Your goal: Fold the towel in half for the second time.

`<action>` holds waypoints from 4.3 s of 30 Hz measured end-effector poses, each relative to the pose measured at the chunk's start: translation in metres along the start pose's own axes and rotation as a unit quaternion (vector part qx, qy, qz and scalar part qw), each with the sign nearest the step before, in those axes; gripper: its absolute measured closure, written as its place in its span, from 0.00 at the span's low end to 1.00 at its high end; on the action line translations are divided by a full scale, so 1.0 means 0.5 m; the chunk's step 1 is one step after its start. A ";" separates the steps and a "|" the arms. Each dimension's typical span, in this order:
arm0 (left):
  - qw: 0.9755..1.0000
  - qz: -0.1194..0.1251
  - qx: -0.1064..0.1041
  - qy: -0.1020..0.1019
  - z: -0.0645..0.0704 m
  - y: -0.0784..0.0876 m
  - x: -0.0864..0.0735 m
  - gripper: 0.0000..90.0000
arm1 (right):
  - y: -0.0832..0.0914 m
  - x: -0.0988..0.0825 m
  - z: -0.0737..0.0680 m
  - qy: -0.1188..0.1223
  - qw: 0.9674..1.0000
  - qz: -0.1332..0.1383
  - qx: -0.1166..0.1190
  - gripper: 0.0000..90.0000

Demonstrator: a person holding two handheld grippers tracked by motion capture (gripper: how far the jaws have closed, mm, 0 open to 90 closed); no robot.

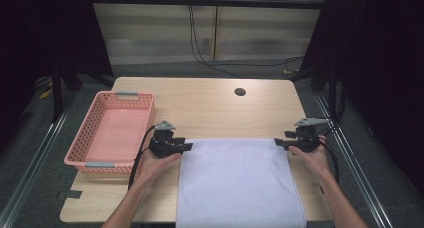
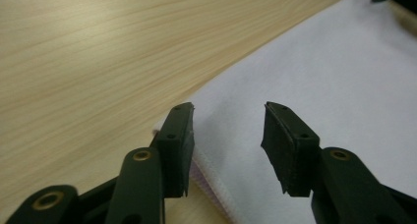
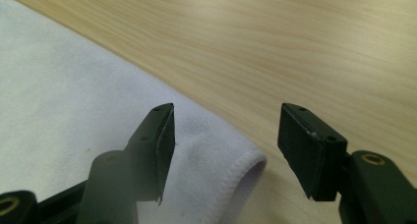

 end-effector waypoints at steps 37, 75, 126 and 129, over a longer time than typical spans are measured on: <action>0.999 -0.009 -0.036 -0.009 -0.024 -0.025 0.019 0.94 | -0.004 -0.009 0.004 -0.018 0.998 0.010 0.052 0.92; 0.992 0.119 -0.033 0.010 -0.033 0.058 0.246 0.95 | 0.036 0.180 0.114 -0.050 0.994 0.099 0.021 0.93; 0.990 -0.038 -0.126 -0.045 0.109 0.183 -0.193 0.81 | 0.242 -0.127 -0.211 0.016 0.989 0.058 0.131 0.78; 0.990 -0.012 -0.136 -0.037 0.109 0.193 -0.173 0.70 | 0.252 -0.131 -0.215 0.004 0.989 0.068 0.130 0.68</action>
Point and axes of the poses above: each handheld gripper's, and its own axes: y roughly backward along the jaws, x roughly out of its top, z roughly to its right, the point moved 5 cm from there along -y, roughly forward along the jaws, and after that the axes turned 15 degrees about y, right-handed, at the moved point
